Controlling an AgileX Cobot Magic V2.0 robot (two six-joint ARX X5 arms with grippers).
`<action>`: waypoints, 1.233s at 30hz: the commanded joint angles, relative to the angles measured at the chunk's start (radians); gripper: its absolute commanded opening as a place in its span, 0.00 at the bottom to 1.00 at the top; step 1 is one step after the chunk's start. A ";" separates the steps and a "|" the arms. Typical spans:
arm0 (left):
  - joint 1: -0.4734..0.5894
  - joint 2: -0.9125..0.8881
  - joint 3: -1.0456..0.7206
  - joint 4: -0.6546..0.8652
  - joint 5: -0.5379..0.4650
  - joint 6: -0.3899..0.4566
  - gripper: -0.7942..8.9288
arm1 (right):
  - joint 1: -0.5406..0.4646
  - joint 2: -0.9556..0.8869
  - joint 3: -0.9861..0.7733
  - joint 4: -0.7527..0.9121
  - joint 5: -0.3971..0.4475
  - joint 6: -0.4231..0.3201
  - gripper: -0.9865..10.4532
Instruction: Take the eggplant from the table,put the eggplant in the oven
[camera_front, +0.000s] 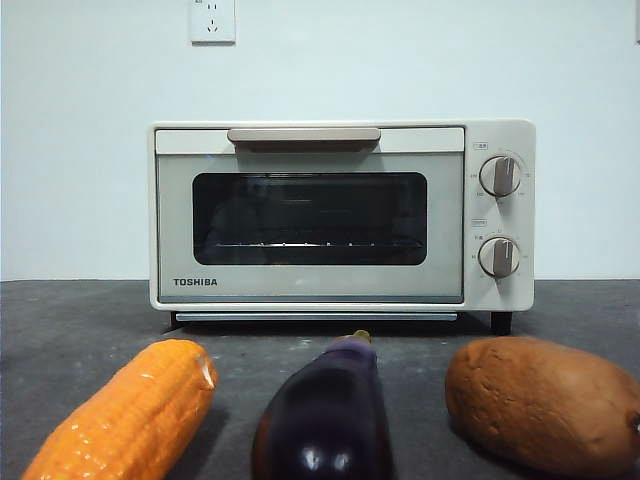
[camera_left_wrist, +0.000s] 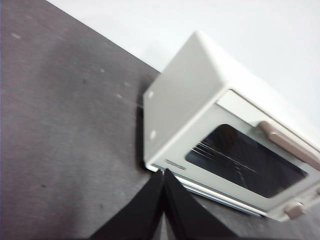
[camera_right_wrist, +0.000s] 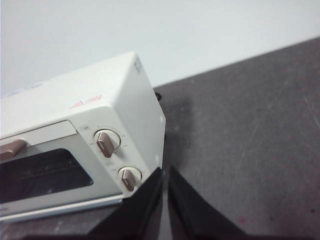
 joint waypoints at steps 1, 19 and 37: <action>0.001 0.070 0.074 -0.014 0.026 0.039 0.09 | 0.000 0.073 0.083 -0.053 -0.015 -0.021 0.09; -0.023 0.492 0.488 -0.200 0.220 0.198 0.09 | 0.021 0.523 0.423 -0.349 -0.492 -0.007 0.36; -0.126 0.525 0.502 -0.203 0.221 0.216 0.09 | 0.610 0.818 0.423 -0.159 -0.272 0.248 0.39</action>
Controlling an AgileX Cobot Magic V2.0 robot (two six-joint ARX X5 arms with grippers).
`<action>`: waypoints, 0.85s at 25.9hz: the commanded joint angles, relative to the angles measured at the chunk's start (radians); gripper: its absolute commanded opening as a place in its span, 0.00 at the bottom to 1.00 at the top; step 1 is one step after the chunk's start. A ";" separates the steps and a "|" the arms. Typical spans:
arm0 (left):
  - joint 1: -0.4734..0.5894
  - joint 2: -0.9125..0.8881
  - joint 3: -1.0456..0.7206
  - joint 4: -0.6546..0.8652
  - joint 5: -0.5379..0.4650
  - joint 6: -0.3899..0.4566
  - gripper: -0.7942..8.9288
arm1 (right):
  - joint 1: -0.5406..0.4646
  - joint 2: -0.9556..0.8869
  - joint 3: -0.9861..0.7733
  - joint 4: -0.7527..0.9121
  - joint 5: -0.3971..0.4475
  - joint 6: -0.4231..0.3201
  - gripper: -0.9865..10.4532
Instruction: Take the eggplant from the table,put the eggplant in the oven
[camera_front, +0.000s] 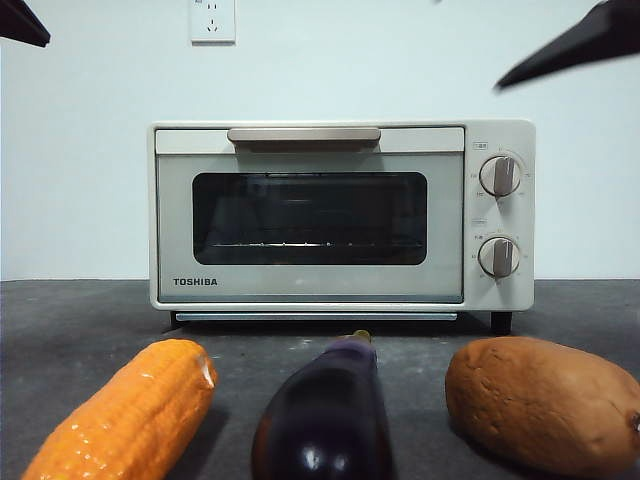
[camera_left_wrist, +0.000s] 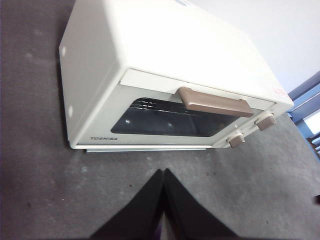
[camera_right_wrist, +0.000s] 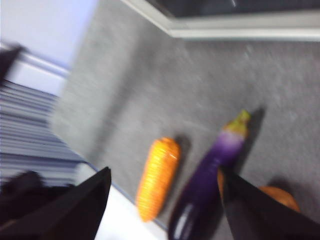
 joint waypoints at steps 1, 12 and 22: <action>-0.008 0.006 0.021 0.005 0.007 0.016 0.09 | 0.113 0.067 0.016 0.010 0.120 0.047 0.39; -0.015 0.006 0.021 -0.048 0.006 0.060 0.09 | 0.371 0.495 0.179 -0.097 0.383 0.115 0.39; -0.044 0.006 0.021 -0.101 0.006 0.106 0.09 | 0.387 0.800 0.283 -0.092 0.391 0.124 0.39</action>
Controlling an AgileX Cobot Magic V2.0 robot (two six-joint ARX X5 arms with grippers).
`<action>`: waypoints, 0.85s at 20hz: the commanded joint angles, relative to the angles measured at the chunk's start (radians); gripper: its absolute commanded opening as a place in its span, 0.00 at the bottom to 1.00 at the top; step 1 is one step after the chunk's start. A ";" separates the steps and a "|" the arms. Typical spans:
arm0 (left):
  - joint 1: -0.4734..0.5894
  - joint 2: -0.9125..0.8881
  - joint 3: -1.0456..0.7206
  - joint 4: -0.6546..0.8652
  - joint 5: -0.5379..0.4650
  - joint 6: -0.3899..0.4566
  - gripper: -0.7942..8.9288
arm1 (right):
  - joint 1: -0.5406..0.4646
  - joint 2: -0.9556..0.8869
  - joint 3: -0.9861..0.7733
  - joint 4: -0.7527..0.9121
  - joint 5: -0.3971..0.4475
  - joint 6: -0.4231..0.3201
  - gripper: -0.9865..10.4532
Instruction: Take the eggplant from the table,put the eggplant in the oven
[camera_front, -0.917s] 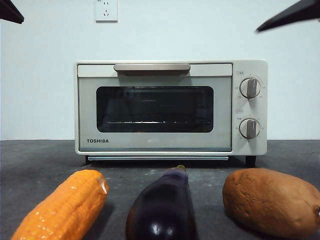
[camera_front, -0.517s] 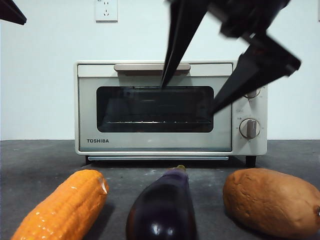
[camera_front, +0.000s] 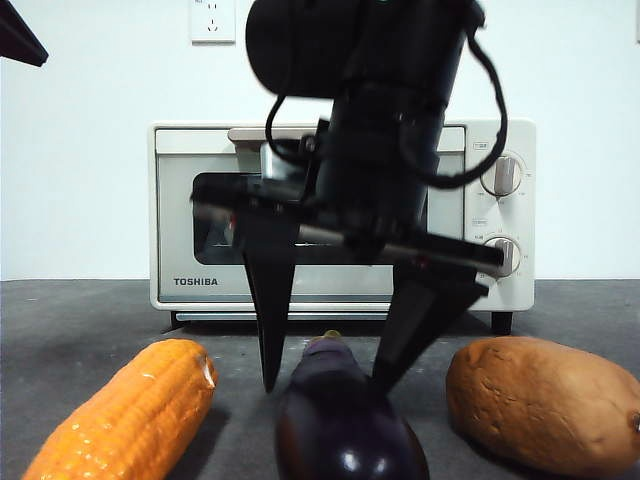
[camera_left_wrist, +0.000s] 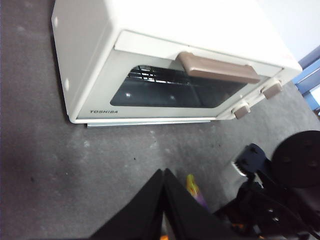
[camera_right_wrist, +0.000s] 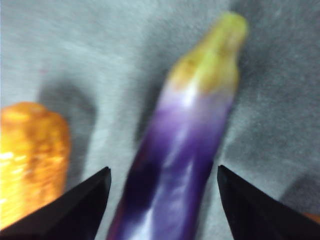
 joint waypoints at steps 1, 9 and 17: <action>-0.015 0.006 0.021 -0.005 0.006 0.037 0.09 | 0.011 0.034 0.023 0.011 0.006 0.019 0.39; -0.037 0.006 0.021 -0.003 0.006 0.038 0.09 | 0.012 0.003 0.098 -0.108 0.024 -0.004 0.22; -0.095 0.173 0.143 0.011 -0.016 0.041 0.09 | 0.019 -0.297 0.320 -0.543 0.030 -0.429 0.22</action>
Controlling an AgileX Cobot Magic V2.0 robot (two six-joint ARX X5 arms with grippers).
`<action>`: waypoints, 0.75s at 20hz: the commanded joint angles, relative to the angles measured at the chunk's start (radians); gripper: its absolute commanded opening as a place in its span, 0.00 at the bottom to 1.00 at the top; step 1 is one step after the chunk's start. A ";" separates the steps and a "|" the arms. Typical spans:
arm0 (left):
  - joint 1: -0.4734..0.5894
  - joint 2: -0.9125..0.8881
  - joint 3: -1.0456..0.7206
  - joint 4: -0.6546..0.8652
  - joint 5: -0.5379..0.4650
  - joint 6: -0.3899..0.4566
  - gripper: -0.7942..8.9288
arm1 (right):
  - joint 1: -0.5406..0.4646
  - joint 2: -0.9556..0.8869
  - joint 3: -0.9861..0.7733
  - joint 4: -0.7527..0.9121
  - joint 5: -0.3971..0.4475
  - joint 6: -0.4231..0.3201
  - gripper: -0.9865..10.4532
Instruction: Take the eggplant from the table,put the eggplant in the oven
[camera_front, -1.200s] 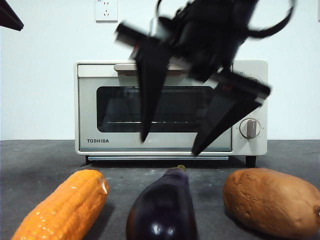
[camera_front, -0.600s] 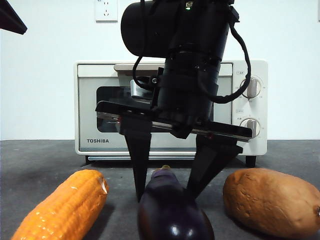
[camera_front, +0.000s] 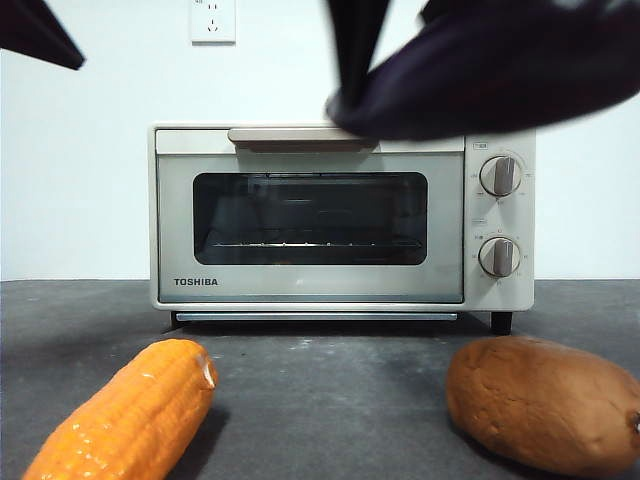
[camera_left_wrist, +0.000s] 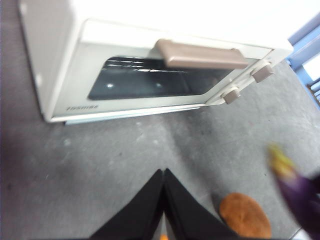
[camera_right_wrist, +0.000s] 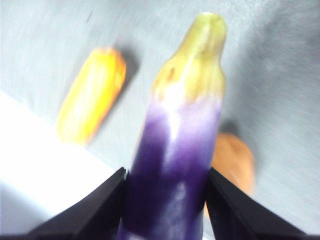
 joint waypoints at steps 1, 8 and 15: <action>-0.041 0.087 0.096 0.021 -0.030 0.025 0.09 | 0.013 -0.065 0.017 -0.040 0.016 -0.155 0.22; -0.203 0.397 0.394 -0.003 -0.131 0.090 0.09 | 0.012 -0.237 0.016 -0.167 0.175 -0.309 0.22; -0.320 0.711 0.698 -0.164 -0.310 0.232 0.09 | 0.011 -0.399 -0.019 -0.201 0.190 -0.311 0.22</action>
